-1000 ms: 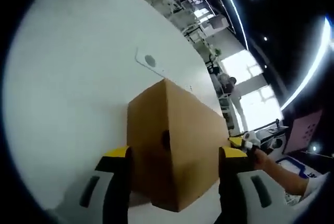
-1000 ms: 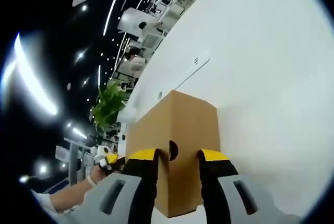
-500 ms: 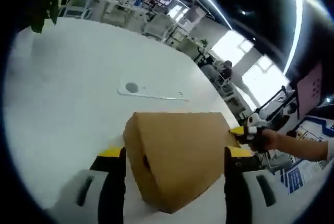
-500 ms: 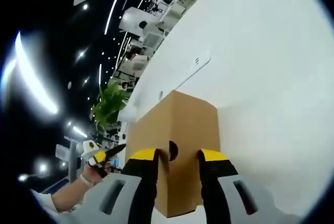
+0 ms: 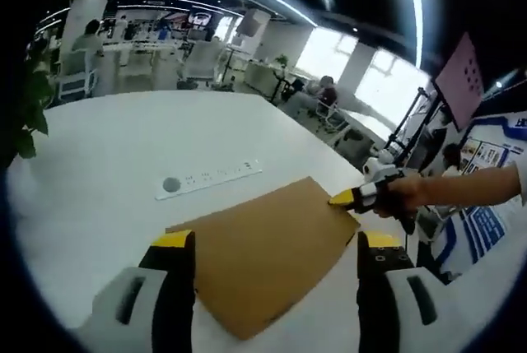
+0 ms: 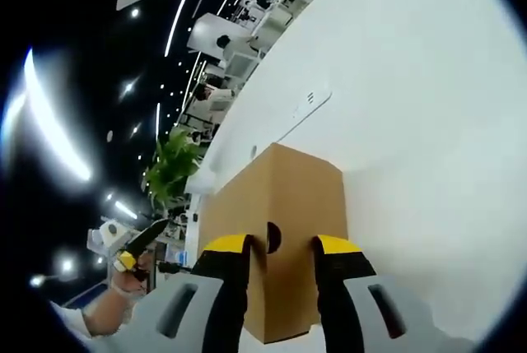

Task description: Operate the shoe box by opening the lid, removing the specified soft item, and placing it in the target area until the item is outside and the box remains undamaged.

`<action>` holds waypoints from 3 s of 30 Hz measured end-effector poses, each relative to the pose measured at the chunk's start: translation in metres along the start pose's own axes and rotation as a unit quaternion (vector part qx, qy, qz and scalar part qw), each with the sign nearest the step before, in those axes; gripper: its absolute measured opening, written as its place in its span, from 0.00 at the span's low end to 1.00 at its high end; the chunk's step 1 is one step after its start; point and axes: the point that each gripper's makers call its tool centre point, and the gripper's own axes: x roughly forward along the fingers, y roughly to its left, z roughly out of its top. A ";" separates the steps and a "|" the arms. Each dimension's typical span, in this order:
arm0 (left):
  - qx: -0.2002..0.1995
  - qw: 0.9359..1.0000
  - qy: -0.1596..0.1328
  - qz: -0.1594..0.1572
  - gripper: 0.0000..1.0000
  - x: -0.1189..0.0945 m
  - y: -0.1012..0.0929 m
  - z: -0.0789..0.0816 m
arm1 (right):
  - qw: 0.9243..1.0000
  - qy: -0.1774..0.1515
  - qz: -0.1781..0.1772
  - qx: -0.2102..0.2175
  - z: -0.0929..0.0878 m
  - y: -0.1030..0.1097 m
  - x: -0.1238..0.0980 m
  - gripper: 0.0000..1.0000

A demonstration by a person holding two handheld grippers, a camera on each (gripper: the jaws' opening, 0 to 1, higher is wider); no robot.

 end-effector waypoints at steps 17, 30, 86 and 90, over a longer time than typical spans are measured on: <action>0.303 0.949 0.059 0.063 0.85 -0.003 -0.038 -0.024 | 1.000 0.000 -0.004 -0.002 0.000 0.001 -0.001 0.30; 0.465 0.876 0.088 0.092 0.77 0.009 -0.044 -0.056 | 1.000 -0.012 0.002 0.002 0.001 0.000 -0.001 0.30; 0.647 0.718 0.168 0.193 0.46 0.043 0.012 -0.125 | 1.000 0.002 0.006 0.006 0.001 0.001 0.000 0.30; 0.651 0.715 0.166 0.196 0.46 0.045 0.012 -0.124 | 1.000 0.002 0.005 0.006 0.001 0.001 0.000 0.30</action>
